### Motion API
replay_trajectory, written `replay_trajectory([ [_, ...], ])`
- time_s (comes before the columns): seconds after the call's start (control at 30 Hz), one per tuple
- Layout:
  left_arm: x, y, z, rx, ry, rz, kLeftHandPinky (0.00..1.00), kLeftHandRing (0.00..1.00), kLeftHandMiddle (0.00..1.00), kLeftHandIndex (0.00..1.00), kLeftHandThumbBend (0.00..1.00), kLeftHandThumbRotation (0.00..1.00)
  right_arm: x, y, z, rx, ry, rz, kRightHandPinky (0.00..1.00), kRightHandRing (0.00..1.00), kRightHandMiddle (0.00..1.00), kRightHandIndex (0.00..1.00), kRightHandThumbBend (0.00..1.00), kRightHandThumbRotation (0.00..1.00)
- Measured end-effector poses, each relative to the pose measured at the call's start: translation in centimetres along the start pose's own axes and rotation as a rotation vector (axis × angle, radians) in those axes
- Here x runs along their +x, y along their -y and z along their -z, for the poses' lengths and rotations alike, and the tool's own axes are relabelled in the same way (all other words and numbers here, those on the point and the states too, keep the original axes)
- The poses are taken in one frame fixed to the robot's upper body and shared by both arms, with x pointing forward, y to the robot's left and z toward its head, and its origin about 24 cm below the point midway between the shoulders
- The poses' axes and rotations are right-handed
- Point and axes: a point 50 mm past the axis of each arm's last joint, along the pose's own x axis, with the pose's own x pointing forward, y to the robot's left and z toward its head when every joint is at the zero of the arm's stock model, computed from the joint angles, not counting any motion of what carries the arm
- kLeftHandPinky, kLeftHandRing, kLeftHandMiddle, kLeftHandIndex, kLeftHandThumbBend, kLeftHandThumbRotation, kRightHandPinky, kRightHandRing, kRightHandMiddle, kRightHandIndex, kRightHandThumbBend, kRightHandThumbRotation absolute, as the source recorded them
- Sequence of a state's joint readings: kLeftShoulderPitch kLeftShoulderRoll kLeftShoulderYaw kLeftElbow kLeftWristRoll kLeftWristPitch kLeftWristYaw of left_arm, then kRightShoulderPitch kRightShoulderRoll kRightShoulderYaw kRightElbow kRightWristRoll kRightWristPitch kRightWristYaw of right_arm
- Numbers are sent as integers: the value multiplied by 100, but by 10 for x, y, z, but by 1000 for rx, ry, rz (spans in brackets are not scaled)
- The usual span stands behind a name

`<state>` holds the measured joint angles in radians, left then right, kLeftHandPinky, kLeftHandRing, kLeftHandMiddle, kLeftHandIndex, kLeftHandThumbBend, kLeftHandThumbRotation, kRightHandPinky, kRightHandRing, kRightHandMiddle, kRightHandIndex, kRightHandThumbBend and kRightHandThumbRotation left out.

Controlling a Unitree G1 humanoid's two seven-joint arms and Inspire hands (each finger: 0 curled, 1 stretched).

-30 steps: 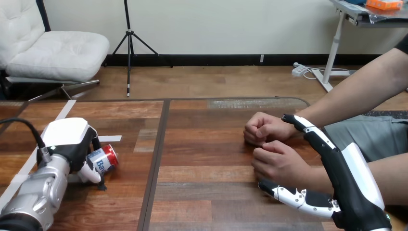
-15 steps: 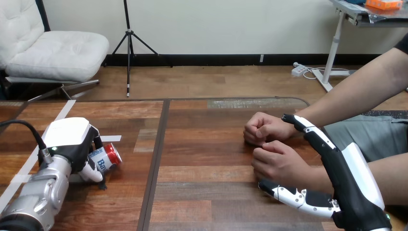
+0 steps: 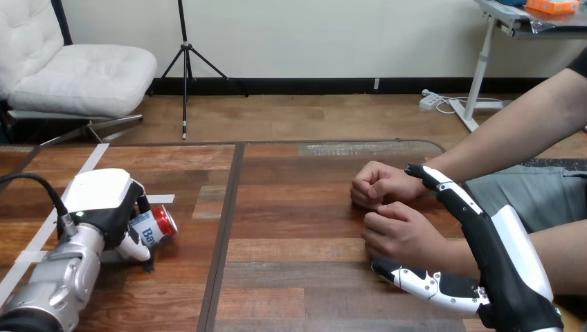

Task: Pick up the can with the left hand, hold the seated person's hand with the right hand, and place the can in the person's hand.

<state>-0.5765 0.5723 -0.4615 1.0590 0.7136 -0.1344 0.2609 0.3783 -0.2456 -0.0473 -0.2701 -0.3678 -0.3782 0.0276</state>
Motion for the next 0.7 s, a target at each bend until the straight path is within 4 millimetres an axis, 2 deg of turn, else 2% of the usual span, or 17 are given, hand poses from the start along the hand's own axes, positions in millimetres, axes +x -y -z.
replay_trajectory([
  [0.3, -2, 2, -3, -58, 26, -15, 44, 46, 51, 54, 77, 0, 0, 0, 0, -2, 0, -1, 88, 90, 92, 87, 76, 30],
  [0.7, -9, 7, -9, -384, 70, -104, 44, 44, 48, 52, 74, 0, 0, 0, 0, -8, 0, -3, 88, 91, 92, 87, 76, 31],
])
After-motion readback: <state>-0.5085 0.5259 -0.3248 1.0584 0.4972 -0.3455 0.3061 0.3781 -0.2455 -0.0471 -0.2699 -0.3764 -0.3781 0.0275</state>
